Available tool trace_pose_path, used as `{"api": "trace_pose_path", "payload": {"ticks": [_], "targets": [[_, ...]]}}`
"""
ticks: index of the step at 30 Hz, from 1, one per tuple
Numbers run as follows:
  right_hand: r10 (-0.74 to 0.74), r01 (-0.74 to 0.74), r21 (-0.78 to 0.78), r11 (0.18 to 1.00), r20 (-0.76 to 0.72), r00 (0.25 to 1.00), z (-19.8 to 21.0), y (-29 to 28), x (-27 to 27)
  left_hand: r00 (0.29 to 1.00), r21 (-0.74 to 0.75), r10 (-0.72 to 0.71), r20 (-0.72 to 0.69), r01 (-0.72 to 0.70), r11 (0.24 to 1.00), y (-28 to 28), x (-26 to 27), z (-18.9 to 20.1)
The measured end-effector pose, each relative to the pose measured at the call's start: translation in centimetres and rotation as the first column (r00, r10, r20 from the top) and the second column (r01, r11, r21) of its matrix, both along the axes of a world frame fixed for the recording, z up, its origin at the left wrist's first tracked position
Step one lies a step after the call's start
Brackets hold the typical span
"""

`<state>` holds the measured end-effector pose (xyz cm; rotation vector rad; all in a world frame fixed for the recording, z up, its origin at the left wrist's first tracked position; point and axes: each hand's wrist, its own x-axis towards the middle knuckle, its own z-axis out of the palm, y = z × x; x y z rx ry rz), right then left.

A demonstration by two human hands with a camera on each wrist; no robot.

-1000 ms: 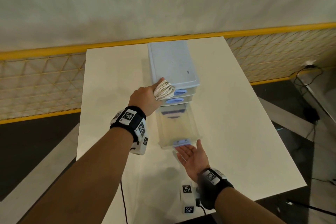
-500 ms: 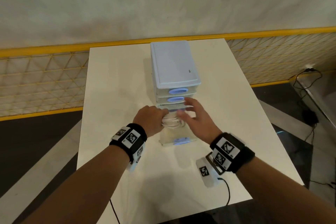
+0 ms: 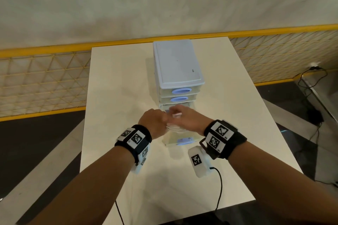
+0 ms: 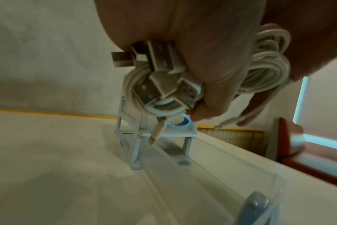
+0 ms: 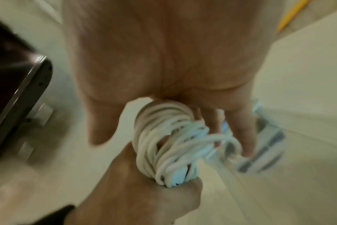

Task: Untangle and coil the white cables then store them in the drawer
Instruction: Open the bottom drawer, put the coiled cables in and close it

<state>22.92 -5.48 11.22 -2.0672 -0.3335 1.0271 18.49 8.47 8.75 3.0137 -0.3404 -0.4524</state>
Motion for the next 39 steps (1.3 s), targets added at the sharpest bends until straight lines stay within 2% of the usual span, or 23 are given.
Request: {"api": "trace_pose_path", "payload": {"ticks": [1, 3, 4, 6, 8, 10, 12, 13, 15, 17, 20, 23, 26, 29, 31, 35, 39], "targets": [[-0.189, 0.195, 0.114, 0.974, -0.062, 0.98, 0.3, -0.3, 0.0, 0.998, -0.063, 0.056, 0.013, -0.055, 0.996, 0.2, 0.0, -0.2], [-0.49, 0.515, 0.175, 0.839, -0.172, 0.855, 0.5, -1.3, 0.2, 0.985, -0.213, 0.169, 0.024, -0.16, 0.964, 0.5, 0.0, -0.5], [-0.575, 0.599, 0.124, 0.791, -0.184, 0.797, 0.5, -1.9, 0.1, 0.98, -0.246, 0.197, 0.032, -0.183, 0.952, 0.6, 0.0, -0.6], [-0.64, 0.65, -0.012, 0.76, -0.187, 0.745, -0.1, -2.7, 0.0, 0.977, -0.229, 0.205, 0.06, -0.186, 0.955, 0.8, 0.0, -0.7], [-0.638, 0.648, -0.059, 0.759, -0.262, 0.724, -0.5, -2.8, -0.2, 0.981, -0.173, 0.171, 0.095, -0.153, 0.973, 0.9, 0.1, -1.0], [-0.609, 0.637, -0.041, 0.77, -0.349, 0.713, -0.4, -2.5, -0.2, 0.987, -0.157, 0.117, 0.11, -0.099, 0.983, 0.6, -0.1, -1.2], [-0.54, 0.595, 0.001, 0.804, -0.416, 0.732, 0.2, -2.2, 0.0, 0.995, -0.095, 0.026, 0.093, -0.017, 0.995, 0.0, 0.1, -1.0], [-0.479, 0.536, 0.011, 0.844, -0.434, 0.763, 0.6, -2.1, 0.1, 0.994, -0.043, -0.032, 0.1, 0.037, 0.998, -0.4, 0.0, -0.7], [-0.297, 0.32, -0.016, 0.947, -0.416, 0.859, 1.1, -2.0, 0.3, 0.991, 0.059, -0.124, 0.059, 0.12, 0.991, -1.0, -0.1, 0.2], [-0.122, 0.101, -0.075, 0.992, -0.383, 0.916, 1.2, -1.9, 0.2, 0.971, 0.077, -0.205, 0.119, 0.197, 0.977, -1.2, -0.1, 0.2], [0.015, -0.073, -0.172, 0.982, -0.32, 0.947, 1.0, -1.5, 0.1, 0.974, 0.086, -0.223, 0.029, 0.22, 0.972, -1.3, 0.4, -0.3], [0.067, -0.14, -0.227, 0.964, -0.299, 0.952, 0.6, -1.3, 0.1, 0.96, 0.1, -0.264, 0.088, 0.256, 0.962, -1.4, 0.2, -0.5], [0.115, -0.214, -0.263, 0.941, -0.346, 0.931, 0.2, -1.3, 0.0, 0.943, 0.099, -0.324, 0.076, 0.317, 0.943, -1.7, -0.3, -1.0], [0.054, -0.139, -0.239, 0.961, -0.333, 0.941, -0.4, -1.1, -0.8, 0.924, 0.084, -0.353, 0.145, 0.344, 0.935, -1.4, -0.4, -1.9], [-0.02, -0.043, -0.209, 0.977, -0.289, 0.957, -1.0, -0.9, -1.6, 0.917, 0.002, -0.334, 0.217, 0.341, 0.94, -1.3, -0.4, -2.5], [-0.065, 0.035, -0.241, 0.97, -0.118, 0.991, -2.0, -0.5, -2.8, 0.921, -0.166, -0.308, 0.237, 0.351, 0.922, -0.5, 0.0, -3.9], [-0.05, 0.06, -0.278, 0.959, 0.04, 0.998, -2.8, -0.6, -2.9, 0.919, -0.173, -0.302, 0.253, 0.351, 0.92, -0.5, 1.0, -4.1]]}}
